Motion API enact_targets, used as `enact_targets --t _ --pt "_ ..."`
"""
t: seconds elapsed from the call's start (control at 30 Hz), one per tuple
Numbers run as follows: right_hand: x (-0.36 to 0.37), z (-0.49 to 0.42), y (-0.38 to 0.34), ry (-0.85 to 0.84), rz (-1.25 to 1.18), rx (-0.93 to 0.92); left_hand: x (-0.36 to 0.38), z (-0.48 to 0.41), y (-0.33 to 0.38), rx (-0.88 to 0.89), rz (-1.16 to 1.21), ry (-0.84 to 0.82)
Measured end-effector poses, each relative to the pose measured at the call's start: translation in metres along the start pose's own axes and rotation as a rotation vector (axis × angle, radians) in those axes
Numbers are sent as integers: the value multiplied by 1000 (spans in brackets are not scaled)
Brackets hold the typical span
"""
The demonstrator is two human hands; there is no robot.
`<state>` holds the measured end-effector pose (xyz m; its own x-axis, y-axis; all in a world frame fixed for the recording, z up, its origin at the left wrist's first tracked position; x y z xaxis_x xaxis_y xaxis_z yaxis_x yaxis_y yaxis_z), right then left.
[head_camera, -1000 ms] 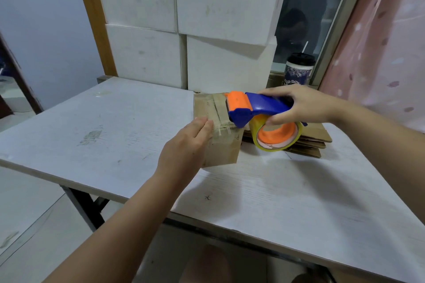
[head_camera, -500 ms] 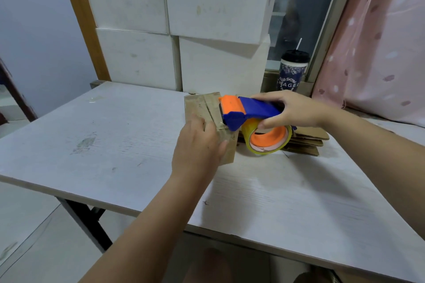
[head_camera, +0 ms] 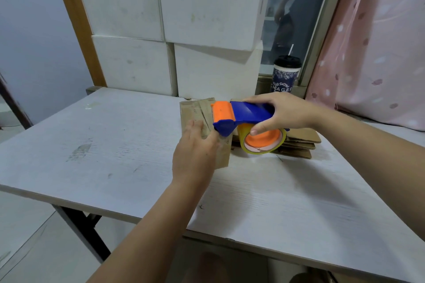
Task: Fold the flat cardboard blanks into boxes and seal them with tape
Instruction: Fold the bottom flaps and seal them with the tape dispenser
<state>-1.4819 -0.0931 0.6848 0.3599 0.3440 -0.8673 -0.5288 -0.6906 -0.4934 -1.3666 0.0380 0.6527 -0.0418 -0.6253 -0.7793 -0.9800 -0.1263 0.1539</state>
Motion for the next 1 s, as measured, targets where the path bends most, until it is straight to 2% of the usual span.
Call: enact_targets --t 0.07,0.23,0.33,0.43,0.53,0.63,0.73,0.93,1.0 --pt "-2 2 -3 3 24 -11 0 -2 -2 34 -12 22" --pt "2 8 -8 -48 12 -10 9 -8 -16 84 -43 -77" --pt "5 11 -11 -60 -78 0 5 -9 -20 166 -80 -123" --pt "7 15 -17 -31 -188 -1 1 -9 -24 240 -15 -177" --pt "12 16 -14 5 -242 3 -4 -10 -33 179 103 -199" --pt "17 19 -13 36 -249 -17 2 -8 -32 162 8 -261" --pt "19 21 -11 50 -300 -24 2 -7 -28 183 -75 -243" --pt "17 19 -9 25 -306 -8 1 -5 -27 217 -56 -198" --pt "17 17 -5 23 -233 -7 3 -5 -29 209 -60 -207"
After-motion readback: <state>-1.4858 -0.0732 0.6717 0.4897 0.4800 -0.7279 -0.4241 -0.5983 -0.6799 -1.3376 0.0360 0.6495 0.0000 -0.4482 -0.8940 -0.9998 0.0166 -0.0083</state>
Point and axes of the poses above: each hand's wrist, its own z-axis away from the middle knuckle, its own x-axis out of the palm, y = z × x, the point moved 10 cm from there along -z, towards the middle knuckle, and after that the axes turned 7 degrees about -z, right-handed, at the moved point
